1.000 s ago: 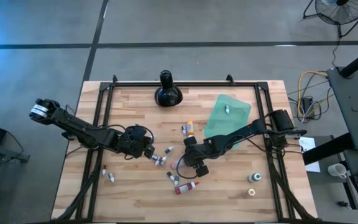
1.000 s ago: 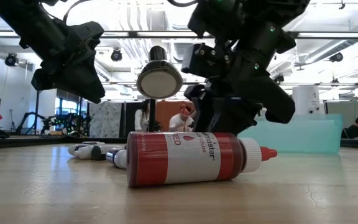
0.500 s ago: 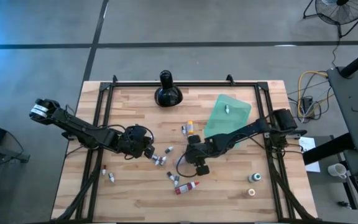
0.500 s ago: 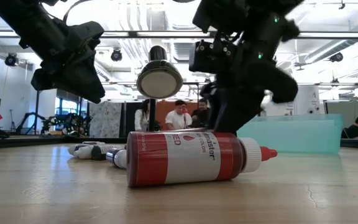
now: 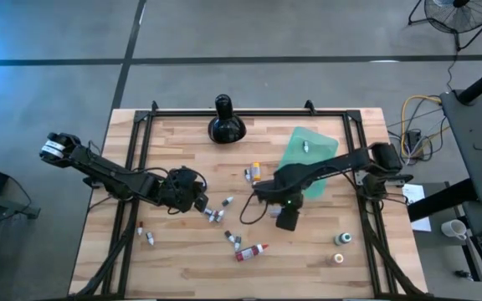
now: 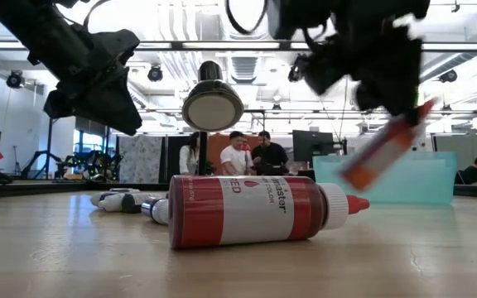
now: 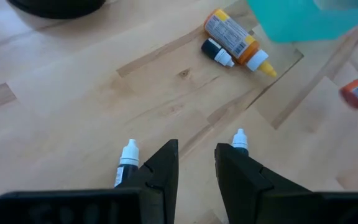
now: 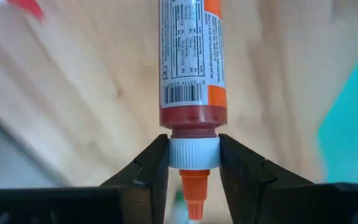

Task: Pick & Place food coloring
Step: Adjust the large orange food coloring bottle food in the table

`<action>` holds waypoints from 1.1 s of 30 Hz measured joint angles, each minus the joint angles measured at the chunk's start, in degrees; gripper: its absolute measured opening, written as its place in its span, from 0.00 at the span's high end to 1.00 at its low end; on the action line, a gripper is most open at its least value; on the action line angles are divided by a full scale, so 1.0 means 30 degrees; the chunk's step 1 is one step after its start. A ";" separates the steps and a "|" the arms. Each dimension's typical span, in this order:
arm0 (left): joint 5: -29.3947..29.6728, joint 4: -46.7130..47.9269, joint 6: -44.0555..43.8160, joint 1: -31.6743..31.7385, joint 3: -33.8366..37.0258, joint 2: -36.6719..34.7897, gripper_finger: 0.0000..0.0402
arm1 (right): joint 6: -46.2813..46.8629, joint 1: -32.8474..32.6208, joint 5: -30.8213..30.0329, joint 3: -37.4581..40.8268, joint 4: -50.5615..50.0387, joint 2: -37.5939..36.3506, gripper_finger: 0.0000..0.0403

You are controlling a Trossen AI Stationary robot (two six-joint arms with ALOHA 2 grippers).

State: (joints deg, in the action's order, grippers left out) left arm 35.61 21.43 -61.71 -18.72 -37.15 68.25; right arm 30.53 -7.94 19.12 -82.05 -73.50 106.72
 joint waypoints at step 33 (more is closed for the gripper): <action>0.0082 0.0000 0.0022 -0.0007 0.0000 -0.0006 0.80 | 0.4315 0.0204 0.5629 0.4347 -0.2771 0.0022 0.59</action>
State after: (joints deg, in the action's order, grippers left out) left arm 35.86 21.43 -61.65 -18.74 -37.15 68.23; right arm 43.47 -7.33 36.01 -69.01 -81.81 106.78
